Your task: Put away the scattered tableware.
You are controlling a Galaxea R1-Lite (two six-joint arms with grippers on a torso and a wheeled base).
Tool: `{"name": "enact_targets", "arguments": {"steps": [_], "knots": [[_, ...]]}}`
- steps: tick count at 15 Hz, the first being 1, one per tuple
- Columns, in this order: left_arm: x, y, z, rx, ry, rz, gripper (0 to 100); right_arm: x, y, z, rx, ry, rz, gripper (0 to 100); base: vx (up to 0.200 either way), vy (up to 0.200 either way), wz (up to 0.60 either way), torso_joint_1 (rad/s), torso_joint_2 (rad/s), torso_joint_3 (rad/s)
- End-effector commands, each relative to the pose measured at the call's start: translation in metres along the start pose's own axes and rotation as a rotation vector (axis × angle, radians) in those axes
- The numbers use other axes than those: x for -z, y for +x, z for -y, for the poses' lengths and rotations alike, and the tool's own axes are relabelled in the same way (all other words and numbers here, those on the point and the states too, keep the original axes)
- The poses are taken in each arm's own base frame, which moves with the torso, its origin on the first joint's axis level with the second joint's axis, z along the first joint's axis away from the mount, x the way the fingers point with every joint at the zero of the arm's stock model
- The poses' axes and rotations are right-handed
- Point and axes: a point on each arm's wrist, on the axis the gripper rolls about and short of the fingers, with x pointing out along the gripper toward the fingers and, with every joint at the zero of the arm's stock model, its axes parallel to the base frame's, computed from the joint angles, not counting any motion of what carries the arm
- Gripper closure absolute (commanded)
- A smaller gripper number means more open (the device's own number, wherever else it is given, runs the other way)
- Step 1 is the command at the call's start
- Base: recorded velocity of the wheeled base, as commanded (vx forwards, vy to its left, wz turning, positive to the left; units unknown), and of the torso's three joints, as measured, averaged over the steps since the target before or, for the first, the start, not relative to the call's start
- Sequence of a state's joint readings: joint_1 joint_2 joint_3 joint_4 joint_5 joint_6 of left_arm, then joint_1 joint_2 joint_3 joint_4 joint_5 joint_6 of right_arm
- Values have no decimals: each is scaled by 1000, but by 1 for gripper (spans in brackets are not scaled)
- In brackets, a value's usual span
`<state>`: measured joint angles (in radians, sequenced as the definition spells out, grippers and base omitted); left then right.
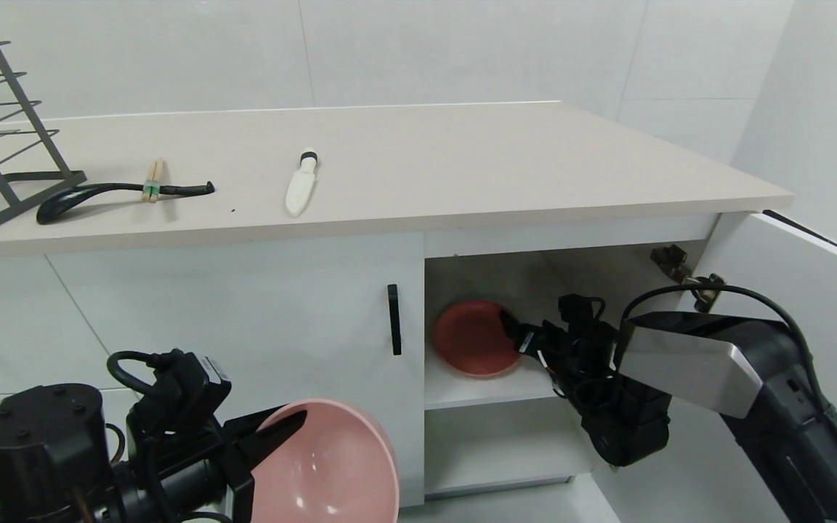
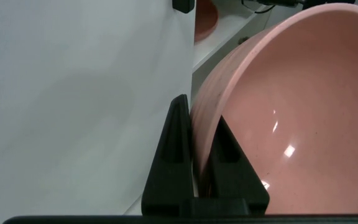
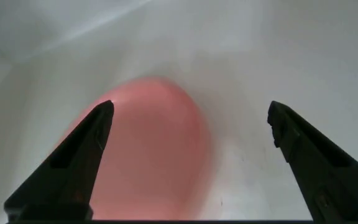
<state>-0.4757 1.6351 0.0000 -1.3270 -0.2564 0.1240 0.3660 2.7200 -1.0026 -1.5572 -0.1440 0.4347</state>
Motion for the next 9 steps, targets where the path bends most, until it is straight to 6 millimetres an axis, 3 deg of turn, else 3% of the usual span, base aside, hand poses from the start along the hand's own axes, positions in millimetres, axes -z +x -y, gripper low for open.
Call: {"name": "enact_targets", "arguments": {"steps": [1,5,7,8,9], "knots": [[-1,0,1,0,2,4,100,-15,-27,-21,35,-12,2,0,0,0,0,0,0,0],[-11,-7,12,47,31,72,100,-87,-118,-53,-8,-8,5,0,0,0,0,0,0,0],[-12,-6,16,74,29,73,100,-99,-150,-56,-20,-12,-10,0,0,0,0,0,0,0],[-12,-6,16,74,29,73,100,-99,-150,-56,-20,-12,-10,0,0,0,0,0,0,0],[-11,-4,18,87,31,67,100,-103,-169,-52,-15,-15,-27,0,0,0,0,0,0,0]]}}
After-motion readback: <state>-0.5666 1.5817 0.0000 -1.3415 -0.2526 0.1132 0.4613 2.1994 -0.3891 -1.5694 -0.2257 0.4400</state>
